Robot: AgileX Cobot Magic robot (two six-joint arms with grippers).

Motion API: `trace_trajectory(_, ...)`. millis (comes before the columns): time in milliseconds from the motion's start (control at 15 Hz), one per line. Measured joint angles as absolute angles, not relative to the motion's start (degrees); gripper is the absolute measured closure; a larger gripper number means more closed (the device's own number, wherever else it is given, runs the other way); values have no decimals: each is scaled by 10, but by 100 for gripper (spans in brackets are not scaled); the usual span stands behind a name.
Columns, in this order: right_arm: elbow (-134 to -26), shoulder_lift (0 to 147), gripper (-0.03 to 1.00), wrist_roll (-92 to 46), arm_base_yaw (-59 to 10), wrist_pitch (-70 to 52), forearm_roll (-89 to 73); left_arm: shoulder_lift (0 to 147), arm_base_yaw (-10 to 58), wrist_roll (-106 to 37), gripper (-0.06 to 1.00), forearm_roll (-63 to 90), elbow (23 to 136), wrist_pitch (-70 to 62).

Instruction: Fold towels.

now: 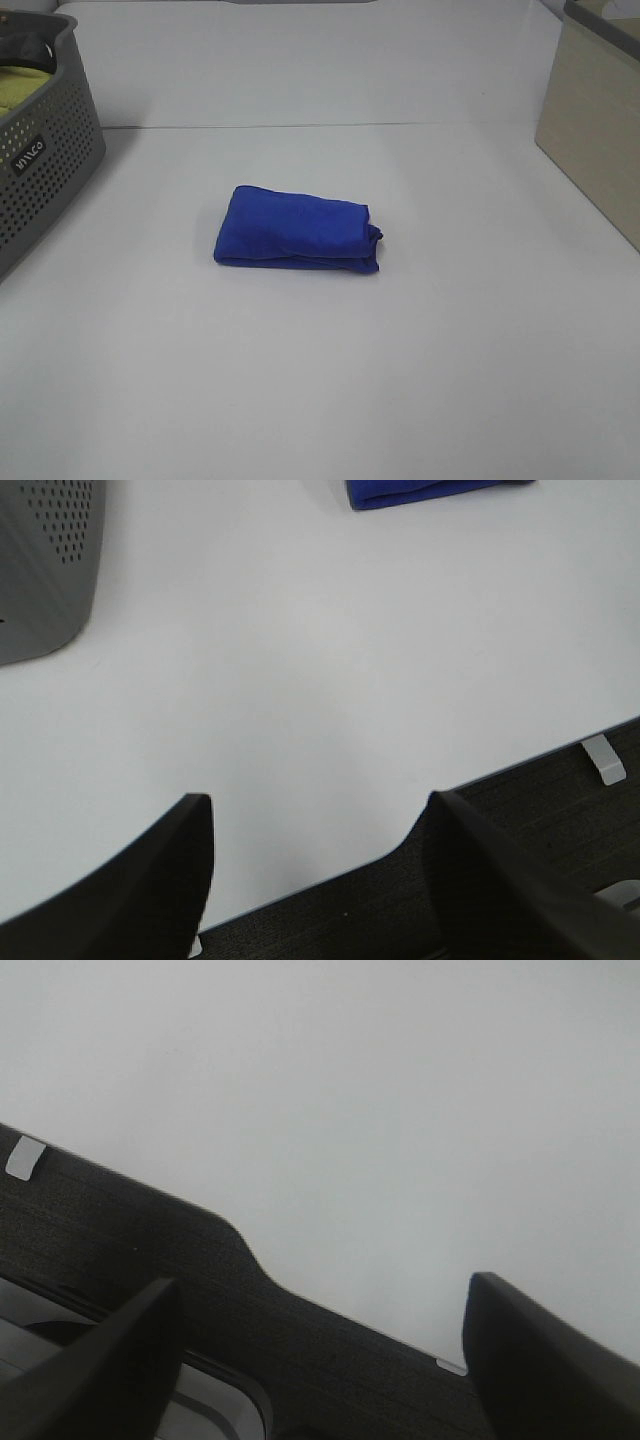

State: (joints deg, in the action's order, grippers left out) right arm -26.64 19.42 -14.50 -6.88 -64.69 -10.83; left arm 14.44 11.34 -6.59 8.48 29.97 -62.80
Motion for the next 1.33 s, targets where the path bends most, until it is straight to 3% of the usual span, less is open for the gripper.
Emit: trace_trajectory(1333, -266, 194, 22, -145, -69, -647, -108, 143, 113, -93, 35, 105, 300, -628)
